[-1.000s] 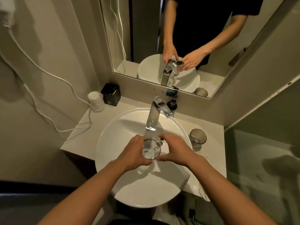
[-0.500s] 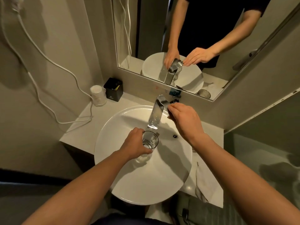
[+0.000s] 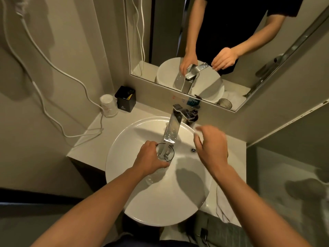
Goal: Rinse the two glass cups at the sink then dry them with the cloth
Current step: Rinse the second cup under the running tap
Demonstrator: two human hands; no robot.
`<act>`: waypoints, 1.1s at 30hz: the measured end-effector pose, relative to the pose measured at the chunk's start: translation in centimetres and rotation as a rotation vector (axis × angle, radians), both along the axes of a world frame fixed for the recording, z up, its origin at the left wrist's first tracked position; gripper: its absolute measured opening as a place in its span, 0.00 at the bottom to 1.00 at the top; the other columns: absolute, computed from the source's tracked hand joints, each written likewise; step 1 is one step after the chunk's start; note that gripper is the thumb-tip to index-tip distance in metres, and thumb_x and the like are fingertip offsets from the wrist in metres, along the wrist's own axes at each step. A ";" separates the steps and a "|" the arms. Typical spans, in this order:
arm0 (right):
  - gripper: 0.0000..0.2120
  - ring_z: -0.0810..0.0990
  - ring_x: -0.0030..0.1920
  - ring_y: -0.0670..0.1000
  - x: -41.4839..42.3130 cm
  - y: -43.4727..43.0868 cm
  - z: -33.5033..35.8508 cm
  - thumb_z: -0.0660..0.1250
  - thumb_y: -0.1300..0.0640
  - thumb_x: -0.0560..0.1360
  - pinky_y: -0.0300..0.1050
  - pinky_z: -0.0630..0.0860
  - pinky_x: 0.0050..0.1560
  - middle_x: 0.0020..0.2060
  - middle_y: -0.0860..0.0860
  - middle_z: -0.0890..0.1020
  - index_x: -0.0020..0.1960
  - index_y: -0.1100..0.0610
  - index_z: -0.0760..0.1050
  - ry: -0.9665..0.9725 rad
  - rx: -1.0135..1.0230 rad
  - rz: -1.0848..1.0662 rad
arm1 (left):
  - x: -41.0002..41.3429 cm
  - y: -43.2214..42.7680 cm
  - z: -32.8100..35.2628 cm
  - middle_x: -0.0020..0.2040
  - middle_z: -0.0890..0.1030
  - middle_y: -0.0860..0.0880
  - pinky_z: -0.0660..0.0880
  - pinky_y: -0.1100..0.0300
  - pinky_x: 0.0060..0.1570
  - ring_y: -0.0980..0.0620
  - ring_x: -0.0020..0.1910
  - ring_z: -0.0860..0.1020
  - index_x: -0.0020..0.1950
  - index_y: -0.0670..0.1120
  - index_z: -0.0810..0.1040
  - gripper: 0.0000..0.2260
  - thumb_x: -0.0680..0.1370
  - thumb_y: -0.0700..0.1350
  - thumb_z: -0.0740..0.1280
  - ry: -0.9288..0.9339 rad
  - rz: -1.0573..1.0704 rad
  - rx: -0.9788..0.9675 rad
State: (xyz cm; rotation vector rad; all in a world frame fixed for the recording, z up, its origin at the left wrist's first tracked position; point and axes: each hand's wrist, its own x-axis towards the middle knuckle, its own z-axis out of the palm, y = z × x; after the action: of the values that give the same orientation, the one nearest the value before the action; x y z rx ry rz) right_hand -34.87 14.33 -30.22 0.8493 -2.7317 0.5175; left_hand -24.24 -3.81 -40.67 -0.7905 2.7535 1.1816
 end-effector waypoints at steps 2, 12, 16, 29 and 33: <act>0.14 0.83 0.55 0.61 2.2 0.9 -2.9 0.74 0.57 0.75 0.56 0.76 0.58 0.53 0.56 0.86 0.59 0.57 0.82 -0.187 0.044 -0.008 | 0.0 0.1 0.2 0.56 0.71 0.52 0.73 0.58 0.55 0.48 0.59 0.74 0.66 0.45 0.73 0.39 0.60 0.59 0.82 0.007 0.018 0.015; 0.36 0.80 0.60 0.50 8.2 -2.1 -11.3 0.78 0.41 0.62 0.49 0.76 0.60 0.57 0.43 0.80 0.66 0.50 0.73 -0.846 -0.098 -0.129 | 0.1 1.8 0.9 0.53 0.73 0.50 0.72 0.58 0.45 0.49 0.51 0.74 0.56 0.44 0.70 0.36 0.60 0.62 0.81 -0.025 0.177 0.081; 0.33 0.79 0.53 0.50 8.4 -3.4 -12.3 0.76 0.36 0.59 0.52 0.76 0.56 0.51 0.44 0.79 0.58 0.50 0.73 -0.756 -0.144 -0.175 | 0.1 1.8 0.7 0.50 0.73 0.50 0.70 0.58 0.40 0.50 0.47 0.74 0.53 0.44 0.70 0.36 0.59 0.65 0.81 -0.045 0.230 0.149; 0.37 0.78 0.60 0.48 4.2 -1.4 -10.6 0.83 0.46 0.65 0.41 0.74 0.58 0.60 0.44 0.80 0.69 0.50 0.72 -0.990 -0.114 0.070 | -0.7 -3.3 1.1 0.56 0.75 0.50 0.70 0.69 0.46 0.61 0.47 0.74 0.64 0.48 0.76 0.33 0.62 0.50 0.83 -0.059 -0.186 0.282; 0.38 0.78 0.60 0.48 5.1 -2.1 -10.9 0.81 0.41 0.62 0.47 0.75 0.62 0.60 0.44 0.78 0.68 0.49 0.72 -0.895 -0.119 -0.009 | -1.2 -1.8 1.0 0.54 0.74 0.51 0.69 0.65 0.43 0.57 0.47 0.74 0.59 0.47 0.77 0.34 0.58 0.57 0.81 -0.030 -0.041 0.158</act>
State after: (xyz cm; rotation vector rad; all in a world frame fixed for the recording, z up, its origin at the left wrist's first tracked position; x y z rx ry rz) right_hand -29.74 12.24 -41.10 0.6716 -3.4084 1.3050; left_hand -25.48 -5.62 -39.68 -0.7247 2.5994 1.3478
